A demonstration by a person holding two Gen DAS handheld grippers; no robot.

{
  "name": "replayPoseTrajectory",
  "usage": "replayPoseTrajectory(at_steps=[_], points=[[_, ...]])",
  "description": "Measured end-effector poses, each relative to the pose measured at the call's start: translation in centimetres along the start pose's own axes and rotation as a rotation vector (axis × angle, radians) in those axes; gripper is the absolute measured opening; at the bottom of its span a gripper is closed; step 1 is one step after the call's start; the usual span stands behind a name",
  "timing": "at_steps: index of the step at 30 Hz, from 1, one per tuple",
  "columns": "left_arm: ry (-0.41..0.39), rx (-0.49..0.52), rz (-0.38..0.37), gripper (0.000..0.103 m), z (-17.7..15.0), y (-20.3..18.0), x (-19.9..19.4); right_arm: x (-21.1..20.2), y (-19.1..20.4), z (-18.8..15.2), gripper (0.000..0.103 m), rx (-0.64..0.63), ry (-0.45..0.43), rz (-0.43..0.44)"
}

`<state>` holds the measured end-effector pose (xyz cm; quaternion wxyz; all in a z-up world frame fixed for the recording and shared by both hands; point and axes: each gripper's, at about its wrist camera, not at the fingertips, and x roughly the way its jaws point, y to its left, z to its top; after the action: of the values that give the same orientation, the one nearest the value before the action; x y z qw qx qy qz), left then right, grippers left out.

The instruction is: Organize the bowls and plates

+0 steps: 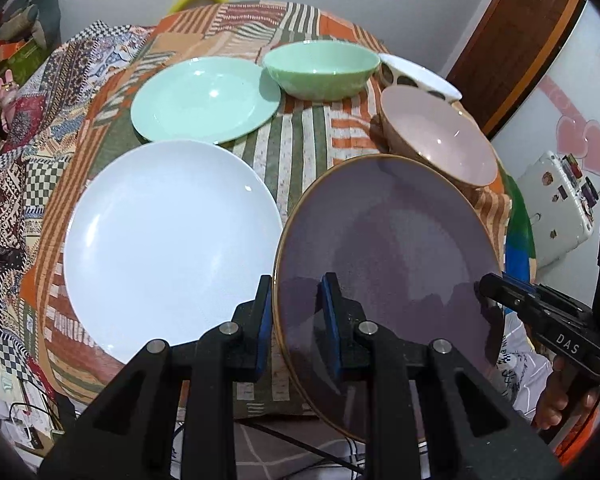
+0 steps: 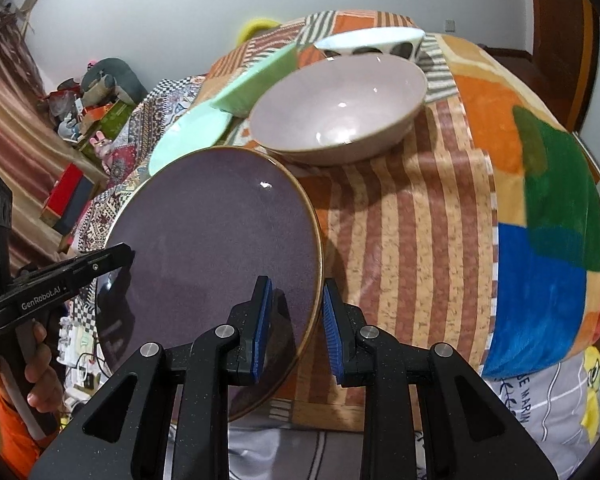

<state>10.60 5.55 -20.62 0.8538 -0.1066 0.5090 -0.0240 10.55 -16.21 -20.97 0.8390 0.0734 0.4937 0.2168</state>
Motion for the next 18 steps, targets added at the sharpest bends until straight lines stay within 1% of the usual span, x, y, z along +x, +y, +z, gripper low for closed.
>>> replayPoseTrajectory(at_steps=[9,18], points=[[0.049,0.009,-0.009,0.023,0.5,-0.5,2.1,0.6,-1.2,0.2,0.023,0.038,0.028,-0.001],[0.096,0.014,-0.036,0.024,1.1,-1.3,4.4,0.5,-2.5,0.1,0.023,0.075,0.037,-0.035]])
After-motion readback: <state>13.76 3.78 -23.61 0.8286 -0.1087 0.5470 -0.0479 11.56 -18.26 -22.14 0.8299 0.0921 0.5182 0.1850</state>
